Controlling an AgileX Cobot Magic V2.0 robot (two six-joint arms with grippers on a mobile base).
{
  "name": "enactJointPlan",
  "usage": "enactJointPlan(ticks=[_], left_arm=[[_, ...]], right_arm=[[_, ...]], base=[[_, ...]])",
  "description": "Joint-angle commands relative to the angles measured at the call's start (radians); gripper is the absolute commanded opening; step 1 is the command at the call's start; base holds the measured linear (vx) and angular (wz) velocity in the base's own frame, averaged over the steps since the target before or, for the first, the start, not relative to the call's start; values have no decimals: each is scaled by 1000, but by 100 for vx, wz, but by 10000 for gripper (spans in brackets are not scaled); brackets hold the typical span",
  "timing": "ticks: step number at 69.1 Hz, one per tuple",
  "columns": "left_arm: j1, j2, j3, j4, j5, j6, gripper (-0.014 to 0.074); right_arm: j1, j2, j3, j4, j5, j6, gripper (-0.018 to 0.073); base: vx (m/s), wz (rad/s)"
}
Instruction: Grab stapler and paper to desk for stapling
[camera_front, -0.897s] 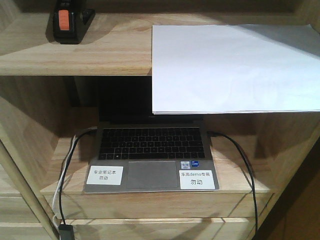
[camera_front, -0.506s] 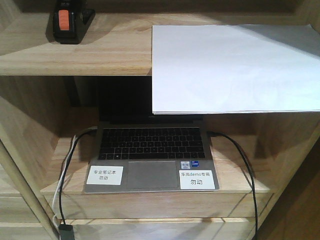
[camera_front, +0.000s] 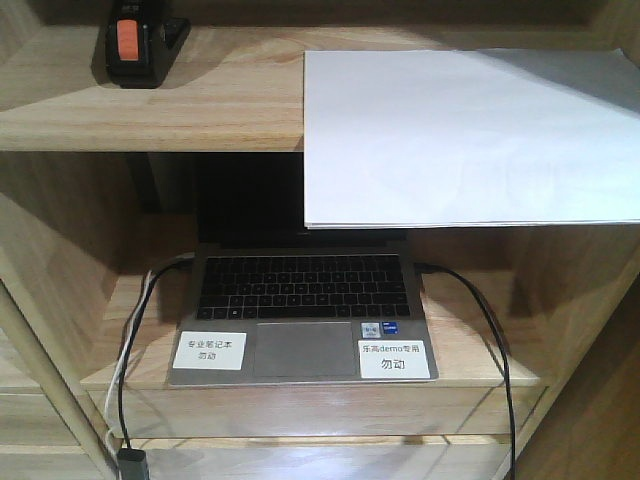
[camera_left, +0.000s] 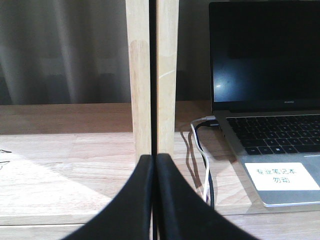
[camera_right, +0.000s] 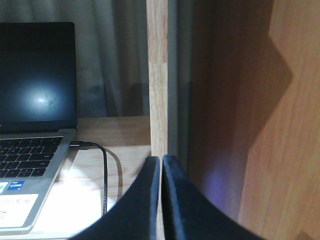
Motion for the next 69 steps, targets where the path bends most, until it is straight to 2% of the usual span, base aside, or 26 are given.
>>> enactJointPlan(ticks=[1,14,37,41,54,60,64,69], left_arm=[[-3,-14,11,-9,-70,-5,-6],[-3,-14,11,-9,-83,-5,-6],[-3,-14,11,-9,-214,-5,-6],[-3,-14,11,-9,-281,-5,-6],[-3,-14,9,-9,-588,-5,-6],[-3,-14,-23,-9,-711,-5,-6],[-3,-14,-82,-9,-721,-5,-6],[-3,-13,-181,-9,-671,-5,-6]], right_arm=[[-6,-8,2,-8,-79,-7,-6],[-6,-8,2,-9,-86,-7,-6],[-6,-8,2,-8,-144,-7,-6],[-6,-8,2,-9,-161,-7,-6],[-6,-8,-7,-12,-399,-10,-6],[-6,-8,-49,-12,-456,-8,-6],[-6,-8,-106,-12,-457,-10,-6],[-6,-5,-180,-12,-454,-10,-6]], base=[[0,0],[0,0],[0,0],[0,0],[0,0],[0,0],[0,0],[0,0]])
